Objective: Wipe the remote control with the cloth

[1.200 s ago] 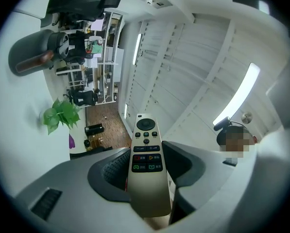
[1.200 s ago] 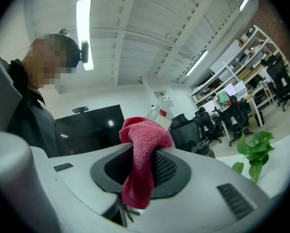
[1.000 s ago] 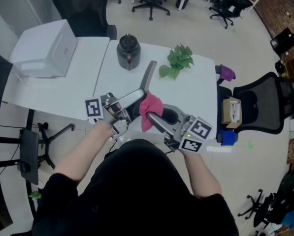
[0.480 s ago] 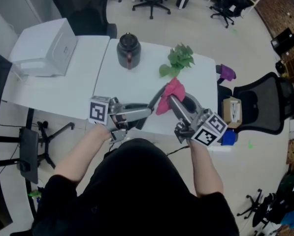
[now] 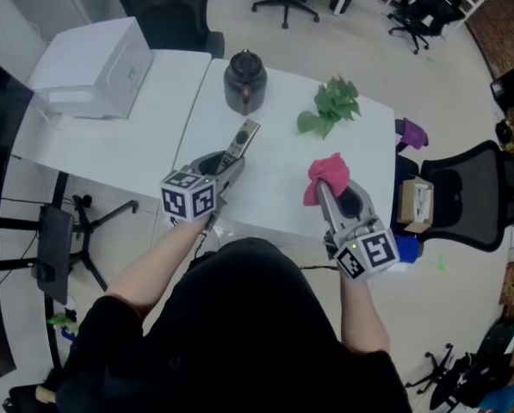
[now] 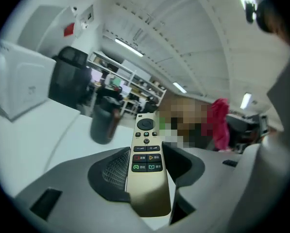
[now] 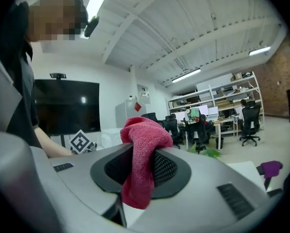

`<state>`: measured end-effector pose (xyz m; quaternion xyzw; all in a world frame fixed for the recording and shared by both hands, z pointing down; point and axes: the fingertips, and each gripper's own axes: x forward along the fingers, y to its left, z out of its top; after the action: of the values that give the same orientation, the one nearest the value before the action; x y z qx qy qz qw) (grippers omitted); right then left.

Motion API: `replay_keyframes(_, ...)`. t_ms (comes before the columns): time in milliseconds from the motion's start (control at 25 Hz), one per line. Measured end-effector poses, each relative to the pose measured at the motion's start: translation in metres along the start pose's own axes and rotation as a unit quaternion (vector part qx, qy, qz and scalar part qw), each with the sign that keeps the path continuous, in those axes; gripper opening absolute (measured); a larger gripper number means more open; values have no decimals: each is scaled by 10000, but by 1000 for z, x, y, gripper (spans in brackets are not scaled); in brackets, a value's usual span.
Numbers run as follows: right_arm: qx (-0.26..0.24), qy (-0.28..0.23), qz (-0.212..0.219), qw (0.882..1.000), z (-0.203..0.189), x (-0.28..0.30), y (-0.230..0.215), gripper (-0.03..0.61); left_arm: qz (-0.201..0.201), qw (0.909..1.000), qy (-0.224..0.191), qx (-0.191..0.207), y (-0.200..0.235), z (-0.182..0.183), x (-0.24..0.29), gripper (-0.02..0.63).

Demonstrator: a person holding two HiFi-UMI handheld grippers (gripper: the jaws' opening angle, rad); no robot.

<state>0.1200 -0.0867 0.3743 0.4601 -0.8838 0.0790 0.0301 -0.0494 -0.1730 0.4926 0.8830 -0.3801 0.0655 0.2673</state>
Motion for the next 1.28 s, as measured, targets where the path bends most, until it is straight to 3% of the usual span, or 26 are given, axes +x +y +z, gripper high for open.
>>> replay_keyframes(80,-173,353,-149,9991,-22,-3,1,94,1100,9936,166,189,54,-21,-6,209)
replay_keyframes(160,-190,614,-206,9977,-41,-6,3,94,1811,9826,352,208,99,-44,-14,209)
replay_keyframes(240,-145,811,-220,9964,-58,-9,6,94,2273,9714,667,192,133,-70,-18,209)
replay_keyframes(400,-82,1074,-251,9939,-79,-14,14,94,2785,9498,1425,36,175,-125,-22,209)
replay_keyframes(520,-54,1167,-246,9929,-85,-15,18,94,2990,9374,1785,103,191,-150,-25,209)
replay_keyframes(840,-69,1251,-261,9918,-86,-16,20,94,3183,9212,2219,268,204,-175,-26,210)
replay_keyframes(1040,-46,1292,-250,9913,-89,-14,19,94,3210,9187,2280,309,204,-174,-26,219)
replay_keyframes(1120,-42,1314,-266,9910,-90,-12,18,94,3178,9201,2269,308,202,-175,-27,284)
replay_keyframes(1280,-51,1468,-431,9882,-98,-6,7,95,3218,9222,2076,539,200,-161,-38,298)
